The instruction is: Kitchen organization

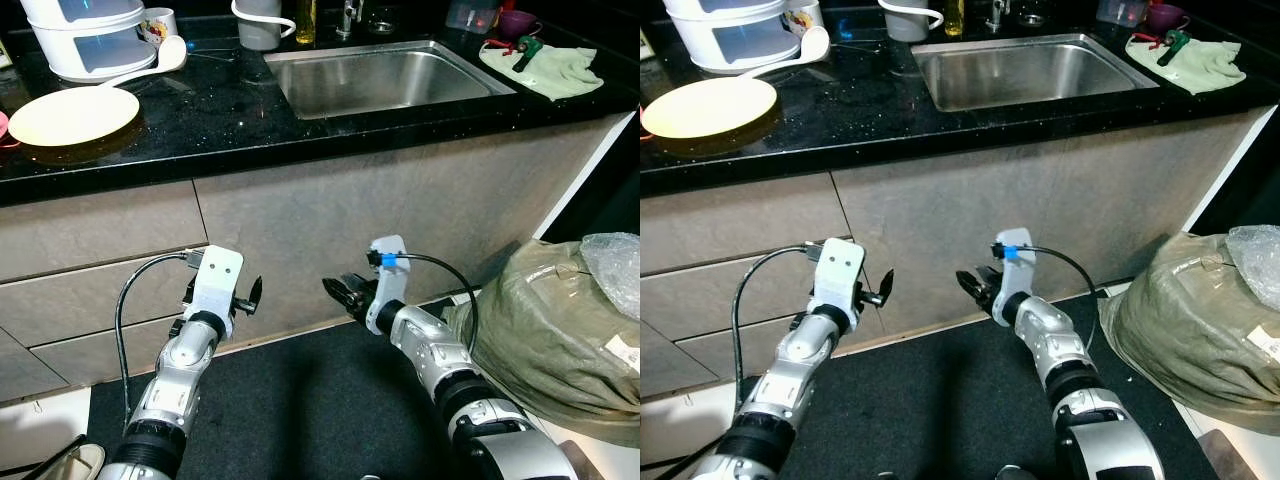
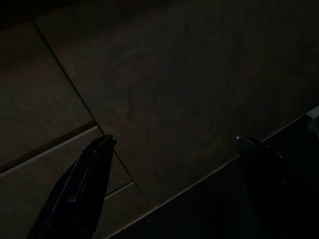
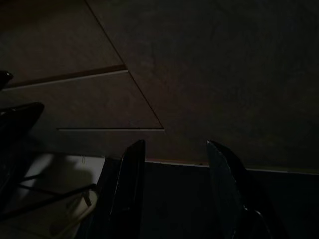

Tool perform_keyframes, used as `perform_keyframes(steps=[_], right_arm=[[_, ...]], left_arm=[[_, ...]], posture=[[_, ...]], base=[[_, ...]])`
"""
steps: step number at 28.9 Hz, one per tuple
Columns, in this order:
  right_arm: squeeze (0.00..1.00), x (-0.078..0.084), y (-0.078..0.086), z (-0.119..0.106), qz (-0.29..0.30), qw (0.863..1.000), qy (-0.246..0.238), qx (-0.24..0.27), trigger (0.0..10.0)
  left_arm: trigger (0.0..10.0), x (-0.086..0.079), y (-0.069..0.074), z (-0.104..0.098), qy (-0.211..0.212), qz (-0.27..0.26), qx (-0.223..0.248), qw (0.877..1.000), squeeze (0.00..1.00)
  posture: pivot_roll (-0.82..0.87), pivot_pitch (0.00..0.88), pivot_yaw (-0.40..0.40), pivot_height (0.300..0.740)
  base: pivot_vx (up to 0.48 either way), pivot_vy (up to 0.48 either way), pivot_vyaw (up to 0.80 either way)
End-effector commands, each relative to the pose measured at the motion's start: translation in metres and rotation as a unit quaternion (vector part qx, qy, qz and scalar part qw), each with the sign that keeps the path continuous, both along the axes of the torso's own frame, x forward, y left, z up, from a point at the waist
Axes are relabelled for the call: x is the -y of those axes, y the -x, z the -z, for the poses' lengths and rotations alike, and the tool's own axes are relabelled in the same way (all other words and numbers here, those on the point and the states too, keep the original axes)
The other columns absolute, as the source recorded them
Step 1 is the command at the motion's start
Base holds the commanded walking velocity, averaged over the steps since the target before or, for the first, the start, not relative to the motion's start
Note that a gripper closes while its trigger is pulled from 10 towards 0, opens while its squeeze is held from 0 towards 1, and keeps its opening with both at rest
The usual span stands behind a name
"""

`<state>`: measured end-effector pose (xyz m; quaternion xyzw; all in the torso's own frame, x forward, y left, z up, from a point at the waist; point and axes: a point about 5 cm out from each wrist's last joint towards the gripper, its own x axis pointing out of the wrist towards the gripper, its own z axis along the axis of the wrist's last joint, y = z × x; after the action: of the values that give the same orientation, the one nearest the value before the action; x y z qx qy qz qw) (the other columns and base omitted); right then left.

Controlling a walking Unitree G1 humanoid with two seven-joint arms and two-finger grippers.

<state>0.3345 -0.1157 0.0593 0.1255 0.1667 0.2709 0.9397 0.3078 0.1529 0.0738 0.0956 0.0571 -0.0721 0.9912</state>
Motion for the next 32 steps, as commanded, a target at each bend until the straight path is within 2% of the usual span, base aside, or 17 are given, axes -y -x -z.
perform_keyframes(steps=[1, 5, 8, 9, 11, 13, 17, 23, 24, 25, 27, 29, 30, 32], right_arm=[[0.0, -0.004, -0.002, -0.002, 0.001, 1.0, -0.012, 0.005, 10.0], [0.0, -0.004, -0.001, -0.001, 0.015, 1.0, -0.019, 0.003, 10.0], [0.0, 0.001, -0.004, 0.001, 0.045, 0.999, -0.022, -0.022, 10.0], [0.0, 0.002, -0.003, 0.005, 0.052, 0.996, -0.028, -0.06, 10.0], [0.0, 0.004, 0.0, 0.014, 0.067, 0.989, -0.023, -0.128, 10.0], [0.0, 0.005, 0.001, 0.017, 0.085, 0.982, -0.041, -0.162, 10.0], [0.0, 0.005, 0.0, 0.016, 0.082, 0.981, -0.041, -0.171, 10.0], [0.0, 0.009, -0.001, 0.017, 0.098, 0.975, -0.028, -0.199, 10.0], [0.0, 0.01, 0.0, 0.017, 0.099, 0.97, -0.02, -0.22, 10.0], [0.0, 0.01, 0.0, 0.017, 0.099, 0.97, -0.02, -0.22, 10.0], [0.0, 0.011, 0.001, 0.017, 0.097, 0.96, -0.003, -0.264, 10.0], [0.0, 0.011, 0.001, 0.017, 0.097, 0.96, -0.003, -0.264, 10.0], [0.0, 0.011, 0.003, 0.017, 0.094, 0.954, 0.007, -0.283, 10.0], [0.0, 0.011, 0.004, 0.018, 0.091, 0.949, 0.018, -0.3, 10.0]], left_arm=[[10.0, -0.003, -0.001, 0.002, -0.005, 0.002, -0.001, 1.0, 0.0], [10.0, -0.005, 0.002, 0.003, 0.004, -0.002, -0.006, 1.0, 0.0], [10.0, -0.009, 0.001, 0.005, 0.048, -0.029, -0.037, 0.998, 0.0], [10.0, -0.013, 0.0, 0.01, 0.063, -0.048, -0.074, 0.994, 0.0], [10.0, -0.015, 0.0, 0.019, 0.062, -0.056, -0.149, 0.985, 0.0], [10.0, -0.016, 0.002, 0.024, 0.058, -0.058, -0.19, 0.978, 0.0], [10.0, -0.017, 0.002, 0.022, 0.053, -0.063, -0.195, 0.977, 0.0], [10.0, -0.015, 0.006, 0.027, 0.06, -0.062, -0.239, 0.967, 0.0], [10.0, -0.012, 0.008, 0.027, 0.071, -0.055, -0.257, 0.962, 0.0], [10.0, -0.012, 0.008, 0.027, 0.071, -0.055, -0.257, 0.962, 0.0], [10.0, -0.005, 0.011, 0.026, 0.111, -0.045, -0.301, 0.946, 0.0], [10.0, -0.005, 0.011, 0.026, 0.111, -0.045, -0.301, 0.946, 0.0], [10.0, -0.002, 0.013, 0.027, 0.133, -0.042, -0.319, 0.937, 0.0], [10.0, -0.001, 0.015, 0.027, 0.148, -0.04, -0.333, 0.93, 0.0]], posture=[[0.02, 0.0, -0.008, 0.732], [0.02, 0.0, 0.003, 0.732], [0.03, 0.0, 0.003, 0.732], [0.03, 0.0, 0.001, 0.732], [0.03, 0.0, -0.004, 0.732], [0.03, 0.0, -0.002, 0.732], [0.03, 0.0, -0.002, 0.732], [0.02, 0.0, 0.0, 0.732], [0.02, 0.0, -0.001, 0.732], [0.02, 0.0, -0.001, 0.732], [0.01, 0.0, -0.002, 0.732], [0.01, 0.0, -0.002, 0.732], [0.01, 0.0, 0.0, 0.732], [0.01, 0.0, -0.003, 0.732]], base=[[0.0, 0.0, 0.0], [0.0, 0.0, 0.0], [0.0, 0.0, 0.0], [0.0, 0.0, 0.0], [0.0, 0.0, 0.0], [0.0, 0.0, 0.0], [0.0, 0.0, 0.0], [0.0, 0.0, 0.0], [0.0, 0.0, 0.0], [0.0, 0.0, 0.0], [0.0, 0.0, 0.0], [0.0, 0.0, 0.0], [0.0, 0.0, 0.0], [0.0, 0.0, 0.0]])
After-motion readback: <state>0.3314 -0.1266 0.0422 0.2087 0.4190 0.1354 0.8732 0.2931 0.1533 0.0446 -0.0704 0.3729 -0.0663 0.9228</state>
